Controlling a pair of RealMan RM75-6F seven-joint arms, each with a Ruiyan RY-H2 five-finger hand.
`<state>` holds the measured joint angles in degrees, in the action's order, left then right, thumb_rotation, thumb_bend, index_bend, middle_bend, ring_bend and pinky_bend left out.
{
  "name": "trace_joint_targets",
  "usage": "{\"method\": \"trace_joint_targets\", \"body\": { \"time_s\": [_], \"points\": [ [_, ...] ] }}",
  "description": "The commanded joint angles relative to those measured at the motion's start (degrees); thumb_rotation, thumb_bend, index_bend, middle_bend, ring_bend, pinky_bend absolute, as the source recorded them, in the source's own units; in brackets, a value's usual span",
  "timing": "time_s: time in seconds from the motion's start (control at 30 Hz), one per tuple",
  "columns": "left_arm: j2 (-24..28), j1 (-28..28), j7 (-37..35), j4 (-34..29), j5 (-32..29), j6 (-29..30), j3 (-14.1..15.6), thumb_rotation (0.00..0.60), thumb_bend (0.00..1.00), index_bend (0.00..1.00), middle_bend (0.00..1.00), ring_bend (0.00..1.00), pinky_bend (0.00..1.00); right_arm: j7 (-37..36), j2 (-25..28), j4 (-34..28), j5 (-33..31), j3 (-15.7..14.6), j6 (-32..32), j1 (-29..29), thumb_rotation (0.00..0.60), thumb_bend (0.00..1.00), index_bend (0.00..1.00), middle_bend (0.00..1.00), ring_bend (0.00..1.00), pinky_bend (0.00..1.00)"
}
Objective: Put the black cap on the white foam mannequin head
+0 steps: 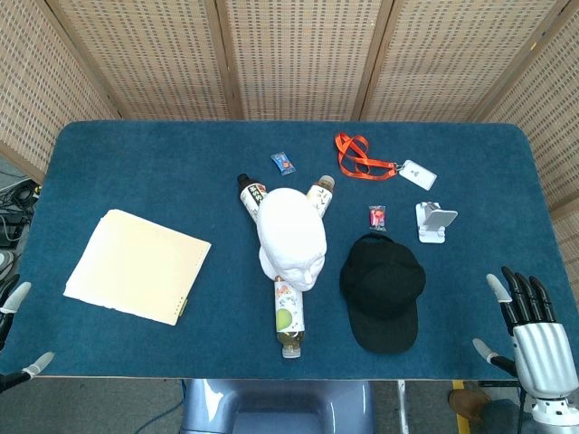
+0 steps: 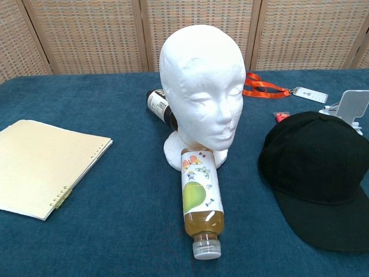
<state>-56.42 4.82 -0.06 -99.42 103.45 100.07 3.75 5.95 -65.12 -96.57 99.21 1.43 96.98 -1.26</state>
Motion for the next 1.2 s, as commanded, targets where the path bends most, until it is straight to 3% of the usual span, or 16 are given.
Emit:
{"method": "trace_joint_targets", "body": {
  "time_s": [0.03, 0.23, 0.27, 0.3, 0.37, 0.4, 0.43, 0.53, 0.7, 0.9, 1.07, 1.2],
  "points": [
    [-0.01, -0.06, 0.06, -0.03, -0.09, -0.12, -0.04, 0.600, 0.00, 0.00, 0.00, 0.00, 0.00, 0.06, 0.08, -0.08, -0.04, -0.04, -0.11, 0.01, 0.600, 0.00, 0.00, 0.00, 0.00, 0.00],
    [-0.02, 0.05, 0.12, -0.10, -0.04, 0.02, -0.01, 0.600, 0.00, 0.00, 0.00, 0.00, 0.00, -0.07, 0.48, -0.26, -0.29, -0.22, -0.54, 0.00, 0.600, 0.00, 0.00, 0.01, 0.01, 0.00],
    [-0.06, 0.09, 0.16, -0.09, 0.03, 0.09, 0.01, 0.600, 0.00, 0.00, 0.00, 0.00, 0.00, -0.04, 0.57, -0.28, -0.24, -0.31, -0.69, 0.03, 0.600, 0.00, 0.00, 0.05, 0.05, 0.00],
    [-0.10, 0.12, 0.30, -0.08, 0.21, 0.13, 0.07, 0.600, 0.00, 0.00, 0.00, 0.00, 0.00, 0.05, 0.63, -0.31, -0.13, -0.36, -0.82, 0.09, 0.600, 0.00, 0.00, 0.14, 0.15, 0.05],
    [-0.16, 0.09, 0.46, -0.10, 0.44, 0.05, 0.15, 0.600, 0.00, 0.00, 0.00, 0.00, 0.00, 0.43, 0.47, -0.15, 0.31, -0.39, -1.06, 0.33, 0.600, 0.00, 0.00, 0.40, 0.45, 0.32],
    [-0.19, 0.02, 0.58, -0.15, 0.51, -0.04, 0.12, 0.600, 0.00, 0.00, 0.00, 0.00, 0.00, 0.88, 0.17, 0.09, 0.79, -0.46, -1.53, 0.69, 0.600, 0.00, 0.00, 0.54, 0.61, 0.54],
    [-0.20, -0.05, 0.70, -0.22, 0.44, -0.15, 0.06, 0.600, 0.00, 0.00, 0.00, 0.00, 0.00, 1.14, -0.26, 0.48, 1.48, -0.78, -2.45, 1.22, 0.600, 0.00, 0.00, 0.64, 0.71, 0.72],
    [-0.17, -0.34, 0.92, -0.63, -0.25, -0.76, -0.24, 0.600, 0.00, 0.00, 0.00, 0.00, 0.00, 3.71, -1.56, 3.37, 4.45, -1.86, -6.14, 3.44, 0.600, 0.00, 0.00, 0.74, 0.84, 0.95],
    [-0.30, -0.73, 1.74, -1.13, -1.38, -1.80, -0.62, 0.600, 0.00, 0.00, 0.00, 0.00, 0.00, 8.26, -2.95, 6.86, 9.42, -4.51, -12.63, 6.78, 0.600, 0.00, 0.00, 0.83, 0.95, 1.00],
    [-0.48, -1.32, 2.81, -1.87, -2.79, -3.21, -1.15, 0.600, 0.00, 0.00, 0.00, 0.00, 0.00, 9.87, -5.52, 9.97, 14.28, -7.42, -18.57, 10.35, 0.600, 0.00, 0.00, 0.87, 0.97, 1.00],
    [-0.51, -1.65, 3.09, -2.12, -3.56, -4.05, -1.32, 0.600, 0.00, 0.00, 0.00, 0.00, 0.00, 11.29, -9.02, 12.78, 15.49, -7.75, -20.98, 12.12, 0.600, 0.00, 0.01, 0.87, 0.97, 1.00],
    [-0.32, -1.74, 2.58, -2.13, -4.02, -4.15, -1.47, 0.600, 0.00, 0.00, 0.00, 0.00, 0.00, 14.25, -11.00, 13.19, 14.78, -7.29, -23.94, 13.36, 0.600, 0.00, 0.08, 0.87, 0.97, 1.00]
  ]
}}
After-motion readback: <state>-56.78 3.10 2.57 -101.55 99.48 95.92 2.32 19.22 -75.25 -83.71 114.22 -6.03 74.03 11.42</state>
